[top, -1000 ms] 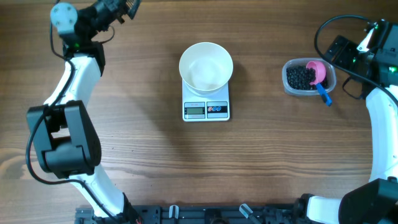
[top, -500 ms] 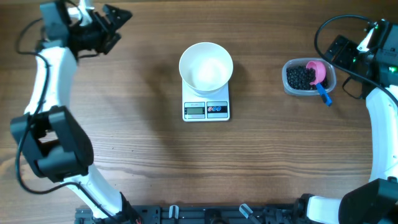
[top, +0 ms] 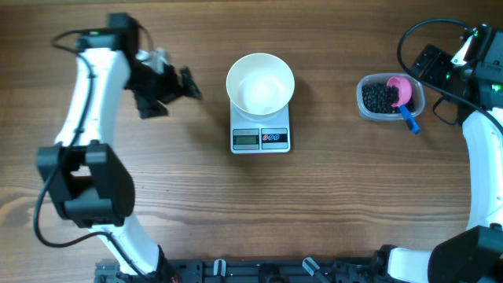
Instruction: Scoop item into bowl and weigh 150g on scale
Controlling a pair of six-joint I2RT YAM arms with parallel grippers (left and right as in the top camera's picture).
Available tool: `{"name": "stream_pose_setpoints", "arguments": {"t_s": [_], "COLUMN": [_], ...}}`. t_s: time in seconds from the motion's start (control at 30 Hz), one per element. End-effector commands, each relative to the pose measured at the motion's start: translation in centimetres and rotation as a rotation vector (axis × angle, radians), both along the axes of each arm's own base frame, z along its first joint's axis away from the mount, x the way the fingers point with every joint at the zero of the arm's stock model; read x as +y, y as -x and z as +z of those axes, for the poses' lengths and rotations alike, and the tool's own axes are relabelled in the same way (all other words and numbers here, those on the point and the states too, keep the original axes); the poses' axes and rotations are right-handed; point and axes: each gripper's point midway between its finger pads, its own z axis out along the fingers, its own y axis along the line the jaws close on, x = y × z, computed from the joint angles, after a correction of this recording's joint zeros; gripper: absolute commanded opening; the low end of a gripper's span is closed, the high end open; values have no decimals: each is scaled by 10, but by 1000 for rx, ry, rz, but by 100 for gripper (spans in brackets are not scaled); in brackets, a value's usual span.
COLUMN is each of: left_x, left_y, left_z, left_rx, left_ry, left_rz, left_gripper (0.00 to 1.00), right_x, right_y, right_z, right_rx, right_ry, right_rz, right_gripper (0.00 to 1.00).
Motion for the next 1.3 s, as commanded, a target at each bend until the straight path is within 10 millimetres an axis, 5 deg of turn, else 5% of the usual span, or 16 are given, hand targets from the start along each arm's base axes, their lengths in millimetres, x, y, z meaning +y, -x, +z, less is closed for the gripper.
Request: {"name": "stream_pose_setpoints", "arguments": {"t_s": [0.0, 0.13, 0.33, 0.6, 0.93, 1.27], "left_x": [-30, -47, -121, -218, -205, -209], "left_y": [44, 85, 117, 106, 81, 82], "left_z": [-16, -33, -55, -63, -77, -107], "left_rx": [105, 202, 94, -357, -362, -318], "left_ry": [-83, -226, -225, -291, -296, -301], "left_rz": [-160, -318, -672, -1110, -1116, -1132], "left_gripper": [100, 100, 100, 100, 100, 100], "right_x": [1, 1, 1, 1, 1, 1], "right_y": [1, 1, 1, 1, 1, 1], "right_z": [8, 8, 8, 8, 8, 8], "right_rx": [-24, -24, -25, -24, -24, -25], "right_ry": [-9, -9, -9, -9, -9, -9], "right_rz": [-6, -6, -6, -6, -6, -6], "right_gripper": [100, 100, 100, 100, 100, 100]}}
